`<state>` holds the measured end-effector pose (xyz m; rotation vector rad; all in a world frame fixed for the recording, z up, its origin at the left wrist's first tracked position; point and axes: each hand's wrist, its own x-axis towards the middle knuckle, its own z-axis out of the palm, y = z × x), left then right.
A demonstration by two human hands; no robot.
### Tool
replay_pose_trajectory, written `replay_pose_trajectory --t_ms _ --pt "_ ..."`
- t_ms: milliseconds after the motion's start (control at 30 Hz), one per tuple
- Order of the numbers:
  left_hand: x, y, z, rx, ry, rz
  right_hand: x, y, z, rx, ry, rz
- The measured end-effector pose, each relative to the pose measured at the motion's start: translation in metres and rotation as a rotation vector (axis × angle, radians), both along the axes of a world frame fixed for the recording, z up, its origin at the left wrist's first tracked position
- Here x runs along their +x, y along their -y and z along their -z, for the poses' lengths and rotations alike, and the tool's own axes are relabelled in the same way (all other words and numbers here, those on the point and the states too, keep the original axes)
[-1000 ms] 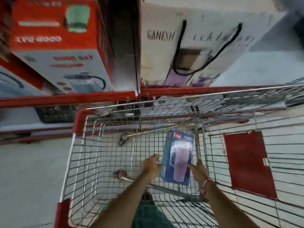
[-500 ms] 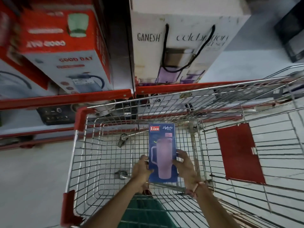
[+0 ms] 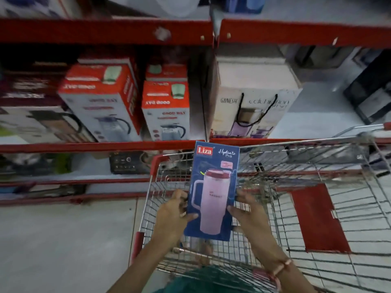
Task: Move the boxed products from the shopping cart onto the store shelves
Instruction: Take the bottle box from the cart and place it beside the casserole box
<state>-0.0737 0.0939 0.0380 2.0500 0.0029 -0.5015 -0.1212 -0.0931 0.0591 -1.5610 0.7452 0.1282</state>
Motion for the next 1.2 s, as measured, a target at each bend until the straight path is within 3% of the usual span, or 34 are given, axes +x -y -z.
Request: replay_pose_trajectory --t_ms 300,500,633,767,933,1200 --pt "0.013 0.002 -0.053 -0.008 0.242 -0.064 0.017 -0.009 -0.057 -0.192 0.245 -0.043" --pt "0.061 0.028 -0.137 -0.182 0.493 -0.101 0.056 0.007 -0.141 -0.279 0.536 -0.04" --pt "0.109 0.055 -0.206 -0.395 0.67 0.007 0.096 0.034 -0.208 -0.338 0.772 0.019" --pt "0.175 0.092 -0.258 -0.339 0.895 0.066 0.152 0.068 -0.255 -0.38 0.915 0.055" --pt "0.242 0.134 -0.278 -0.244 1.008 0.035 0.216 0.099 -0.284 -0.446 0.944 0.069" --pt "0.312 0.171 -0.265 -0.146 1.072 -0.047 0.303 0.128 -0.268 -0.437 0.91 0.009"
